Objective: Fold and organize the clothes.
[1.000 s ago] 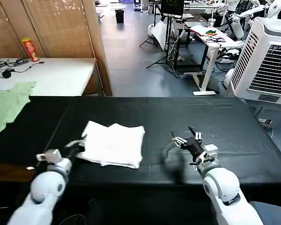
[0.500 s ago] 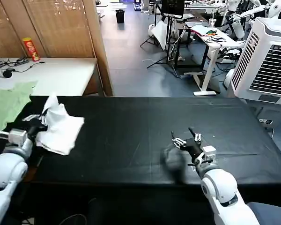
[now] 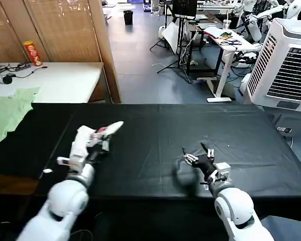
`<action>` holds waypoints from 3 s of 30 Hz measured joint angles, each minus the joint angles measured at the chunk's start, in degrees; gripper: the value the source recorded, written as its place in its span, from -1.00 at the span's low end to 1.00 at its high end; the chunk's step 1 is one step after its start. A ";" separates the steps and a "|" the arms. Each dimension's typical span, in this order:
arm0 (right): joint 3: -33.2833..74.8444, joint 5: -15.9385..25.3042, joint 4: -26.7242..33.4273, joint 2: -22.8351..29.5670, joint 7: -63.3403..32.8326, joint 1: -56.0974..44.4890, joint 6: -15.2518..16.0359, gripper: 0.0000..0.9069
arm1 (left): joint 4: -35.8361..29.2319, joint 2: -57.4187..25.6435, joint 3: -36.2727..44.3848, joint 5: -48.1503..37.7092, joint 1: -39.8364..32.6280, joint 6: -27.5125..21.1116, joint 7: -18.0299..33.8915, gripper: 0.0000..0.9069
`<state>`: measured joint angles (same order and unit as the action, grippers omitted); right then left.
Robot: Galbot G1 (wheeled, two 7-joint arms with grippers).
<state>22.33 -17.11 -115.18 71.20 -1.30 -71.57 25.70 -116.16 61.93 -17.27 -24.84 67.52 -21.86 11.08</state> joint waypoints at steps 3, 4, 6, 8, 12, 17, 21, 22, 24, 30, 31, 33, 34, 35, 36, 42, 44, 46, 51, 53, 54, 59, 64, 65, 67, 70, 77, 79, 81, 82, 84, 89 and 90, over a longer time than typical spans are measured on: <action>-0.79 -1.19 -0.26 -0.28 0.47 -0.33 0.64 0.94 | 1.01 3.10 3.18 1.70 -0.02 1.93 -1.08 0.94; -1.10 -1.93 -0.25 -0.44 0.62 -0.37 1.03 0.94 | 1.13 3.56 3.84 2.39 0.02 2.23 -1.73 0.94; -1.76 -3.13 -0.22 -0.52 0.77 -0.33 1.61 0.94 | 1.32 4.15 4.60 3.06 0.10 3.37 -2.81 0.94; -2.39 -4.48 0.10 -0.42 0.86 0.00 2.41 0.94 | 1.40 4.30 4.99 3.24 0.06 5.65 -3.58 0.94; -4.10 -7.56 0.78 0.23 0.97 1.07 3.95 0.94 | 0.96 4.24 5.06 2.71 0.06 8.33 -6.09 0.94; -6.46 -11.35 2.07 1.59 0.08 2.95 5.39 0.94 | 0.09 3.95 4.18 0.43 0.09 9.78 -6.76 0.94; -8.52 -13.72 4.18 3.43 -1.03 4.84 5.97 0.94 | -0.04 3.16 3.11 0.71 0.64 9.97 -6.56 0.94; -8.95 -14.21 4.73 3.86 -1.34 5.32 6.07 0.94 | -0.15 3.03 2.85 0.80 0.89 10.07 -6.54 0.94; -9.87 -15.67 6.07 4.95 -2.08 6.33 6.46 0.94 | -0.28 2.85 2.25 1.08 1.55 10.35 -6.51 0.94; -11.74 -17.95 10.47 8.27 -3.85 9.06 6.64 0.59 | -0.39 2.77 0.75 1.85 3.48 11.19 -6.38 0.94; -12.00 -18.01 11.14 8.84 -4.12 9.51 6.64 0.38 | -0.43 2.77 0.55 1.93 3.78 11.26 -6.35 0.94; -12.44 -18.02 12.54 9.88 -4.45 10.36 6.64 0.14 | -0.48 2.77 0.17 2.12 4.30 11.45 -6.34 0.94; -12.63 -18.02 13.09 10.40 -4.50 10.71 6.63 0.03 | -0.52 2.77 -0.04 2.21 4.53 11.56 -6.33 0.94; -12.77 -18.04 13.56 10.78 -4.54 11.01 6.62 -0.27 | -0.54 2.77 -0.23 2.26 4.76 11.62 -6.31 0.94; -12.84 -18.10 14.18 11.24 -4.70 11.39 6.61 -0.27 | -0.62 2.77 -0.43 2.30 5.02 11.70 -6.31 0.94; -12.29 -18.29 16.37 12.39 -4.78 12.93 6.56 -0.96 | -1.00 2.47 -1.58 2.32 6.62 12.16 -6.31 0.94; -11.72 -18.67 16.95 11.85 -4.66 13.59 6.44 -0.98 | -1.00 2.33 -1.91 2.31 7.02 12.31 -6.30 0.94; -11.04 -19.50 17.66 10.87 -4.60 14.38 6.43 -1.00 | -0.98 2.26 -2.23 2.29 7.31 12.53 -6.32 0.94; -8.92 -19.38 19.19 7.51 -2.17 16.92 6.05 0.94 | -0.37 2.23 -2.93 2.34 8.14 13.20 -6.32 0.94; -8.25 -19.24 19.22 5.98 -1.24 17.45 6.67 0.94 | -0.16 2.22 -3.25 2.33 8.49 13.34 -6.31 0.94; -8.16 -18.85 18.92 5.13 -0.55 17.42 6.87 0.94 | -0.03 2.21 -3.42 2.34 8.75 13.35 -6.27 0.94; -8.09 -13.38 13.97 0.97 0.97 14.53 3.84 0.94 | 1.20 1.70 -4.39 2.87 9.80 16.04 -4.99 0.94; -6.99 -4.58 7.99 -1.50 -1.99 7.97 -2.94 0.94 | 0.35 0.88 -4.86 1.81 11.55 16.01 -3.06 0.94; -6.67 -3.38 6.96 -1.84 -2.42 6.52 -4.38 0.94 | 0.05 0.59 -4.94 1.61 11.98 15.78 -2.57 0.94; -6.08 0.14 4.55 -2.28 -3.53 2.89 -8.45 0.94 | -1.16 -0.02 -5.19 1.22 13.29 15.60 -2.33 0.94; -5.12 4.48 1.76 -2.39 -4.81 -2.85 -13.93 0.94 | -3.36 -0.94 -5.84 0.42 15.53 15.72 -0.51 0.94; -1.21 11.21 -3.53 -2.41 -8.12 -18.08 -25.48 0.94 | -7.40 -2.82 -7.78 0.84 22.12 16.94 1.22 0.94; -0.35 11.89 -5.22 -2.13 -9.03 -21.54 -26.36 0.94 | -7.44 -3.17 -8.73 1.65 24.39 17.26 0.34 0.94; 0.49 12.04 -7.04 -2.05 -10.07 -24.95 -26.31 0.94 | -7.79 -3.58 -9.94 1.37 26.96 17.51 -0.59 0.94; 0.81 12.02 -7.83 -2.05 -10.42 -26.32 -25.98 0.94 | -8.14 -3.86 -10.81 0.70 28.50 17.54 -1.10 0.94; 1.56 11.56 -9.62 -2.21 -11.02 -29.26 -24.88 0.94 | -8.98 -4.28 -12.70 -0.22 31.50 16.82 -1.03 0.94; 3.74 6.96 -15.07 -3.16 -12.58 -36.22 -20.06 0.94 | -11.94 -4.83 -17.36 -5.82 39.78 13.44 3.01 0.94; 4.14 6.43 -16.24 -3.17 -13.29 -37.50 -19.01 0.94 | -12.73 -4.74 -18.21 -6.80 41.31 12.66 3.84 0.94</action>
<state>26.47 -10.67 -131.43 68.03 -14.59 -109.07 6.69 -128.89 57.19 -35.48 -31.64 108.83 -9.20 14.92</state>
